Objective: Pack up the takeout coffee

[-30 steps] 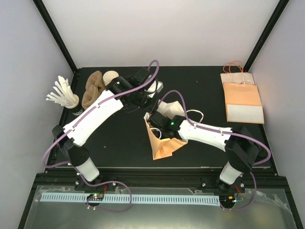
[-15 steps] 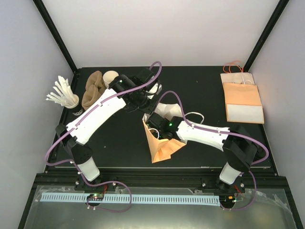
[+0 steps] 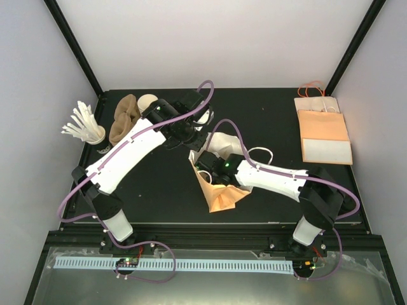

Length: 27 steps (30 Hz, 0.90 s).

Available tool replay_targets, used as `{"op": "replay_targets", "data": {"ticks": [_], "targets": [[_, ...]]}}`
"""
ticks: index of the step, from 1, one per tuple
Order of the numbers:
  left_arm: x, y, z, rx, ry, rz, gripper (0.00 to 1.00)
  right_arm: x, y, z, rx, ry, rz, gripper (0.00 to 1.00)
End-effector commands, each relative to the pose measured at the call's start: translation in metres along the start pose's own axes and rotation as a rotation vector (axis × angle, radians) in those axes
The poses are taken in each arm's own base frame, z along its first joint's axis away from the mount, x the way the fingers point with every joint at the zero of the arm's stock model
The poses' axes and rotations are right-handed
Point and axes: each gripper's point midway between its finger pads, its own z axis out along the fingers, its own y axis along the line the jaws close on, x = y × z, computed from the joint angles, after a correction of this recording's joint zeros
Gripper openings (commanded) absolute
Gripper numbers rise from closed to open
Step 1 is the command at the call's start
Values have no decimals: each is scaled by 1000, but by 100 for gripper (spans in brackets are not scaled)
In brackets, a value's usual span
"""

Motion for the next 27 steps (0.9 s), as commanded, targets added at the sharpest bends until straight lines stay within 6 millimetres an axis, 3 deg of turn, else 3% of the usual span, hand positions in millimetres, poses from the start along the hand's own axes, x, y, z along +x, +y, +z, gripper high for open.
{"op": "replay_targets", "data": {"ticks": [1, 15, 22, 27], "targets": [[9, 17, -26, -64, -11, 10, 2, 10, -37, -16, 171, 39, 19, 2], [12, 26, -19, -121, 11, 25, 2, 7, -78, -33, 421, 41, 1, 7], [12, 25, -17, -119, 11, 28, 2, 0, -78, -39, 405, 4, 18, 10], [12, 25, -16, -119, 16, 29, 1, -1, -91, -45, 483, 3, 6, 12]]}}
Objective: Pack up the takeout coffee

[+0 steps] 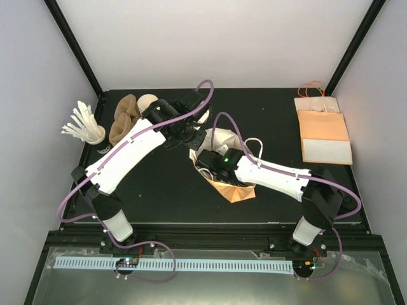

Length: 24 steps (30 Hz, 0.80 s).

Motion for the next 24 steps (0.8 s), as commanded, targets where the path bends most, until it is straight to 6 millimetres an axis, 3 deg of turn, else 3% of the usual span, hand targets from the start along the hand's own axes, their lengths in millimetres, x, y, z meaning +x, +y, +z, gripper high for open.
{"op": "replay_targets", "data": {"ticks": [1, 5, 9, 14, 16, 18, 20, 24], "targets": [[15, 14, -13, -46, 35, 20, 2, -1, -30, -2, 140, -7, 4, 12], [16, 13, -11, -41, 38, 21, 2, -3, -27, -4, 104, -15, 23, 25], [17, 8, -9, -9, 31, 15, 2, -10, -14, -10, -46, -44, 80, 31], [18, 2, -11, 31, 19, 4, 2, -14, -16, -8, -106, -36, 117, 33], [19, 2, -13, 34, 11, 0, 2, -13, -13, -5, -121, -20, 106, 29], [19, 3, -14, 32, 3, -2, 2, -12, -10, -2, -130, -9, 96, 13], [21, 5, -14, 23, 4, -3, 2, -11, -12, -1, -117, -2, 90, 2], [23, 8, -13, 7, 11, 0, 1, -11, -23, -1, -69, -2, 93, 3]]}}
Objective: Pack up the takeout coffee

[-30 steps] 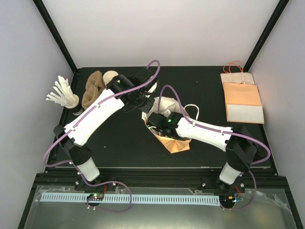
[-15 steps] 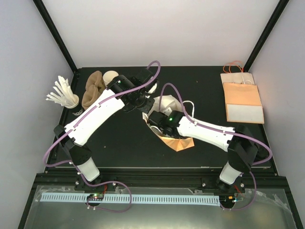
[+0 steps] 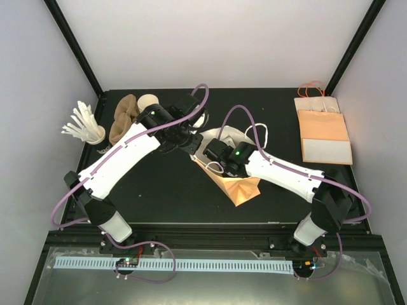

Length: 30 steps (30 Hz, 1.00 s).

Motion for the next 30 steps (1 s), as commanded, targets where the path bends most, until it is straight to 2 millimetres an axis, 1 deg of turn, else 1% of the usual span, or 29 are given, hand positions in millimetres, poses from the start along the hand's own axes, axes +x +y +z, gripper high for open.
{"op": "replay_targets", "data": {"ticks": [1, 5, 8, 14, 18, 20, 23, 25, 27, 30], "targets": [[8, 8, -8, -24, 8, 2, 2, 1, -21, 0, 93, 7, -6, 4], [10, 10, -8, -32, 14, 4, 2, 0, -41, -5, 205, 1, -2, 6], [11, 10, -7, -33, 16, 5, 1, -1, -53, -9, 270, -8, 2, 7], [12, 12, -8, -41, 15, 7, 1, -1, -68, -13, 353, -25, 16, 9], [14, 15, -8, -52, 16, 7, 2, -2, -81, -19, 427, -46, 26, 10], [14, 14, -8, -50, 17, 8, 2, -3, -83, -21, 438, -49, 25, 10], [13, 14, -8, -47, 14, 6, 2, -4, -83, -22, 433, -51, 25, 10], [12, 13, -8, -41, 11, 8, 2, -5, -79, -22, 405, -50, 21, 11], [10, 11, -9, -30, 3, 6, 2, -6, -61, -20, 288, -43, 25, 13], [5, 4, -12, 10, -16, 6, 1, -14, -32, -24, 88, -69, 41, 19]]}}
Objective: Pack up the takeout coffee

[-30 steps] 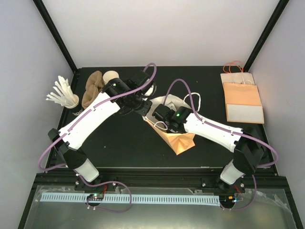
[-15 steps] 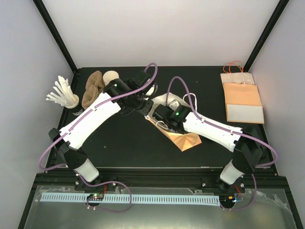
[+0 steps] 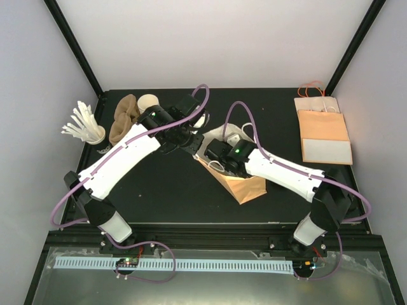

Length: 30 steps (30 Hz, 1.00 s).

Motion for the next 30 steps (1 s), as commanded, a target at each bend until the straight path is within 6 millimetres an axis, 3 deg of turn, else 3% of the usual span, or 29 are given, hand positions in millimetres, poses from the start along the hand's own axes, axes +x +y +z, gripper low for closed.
{"op": "replay_targets", "data": {"ticks": [1, 9, 14, 22, 30], "targets": [[7, 3, -18, 18, 1, 8, 2, -18, 22, -22, -240, -53, 61, 20], [-14, -12, -25, 86, -38, 23, 3, -42, 50, -50, -459, -98, 81, 22], [-19, -15, -14, 95, -20, 26, 3, -54, 57, -74, -582, -142, 107, 22], [-21, -19, -2, 102, -2, 32, 4, -74, 45, -114, -691, -234, 150, 23], [-22, -18, 0, 99, 4, 33, 4, -88, 16, -161, -788, -355, 218, 26]]}}
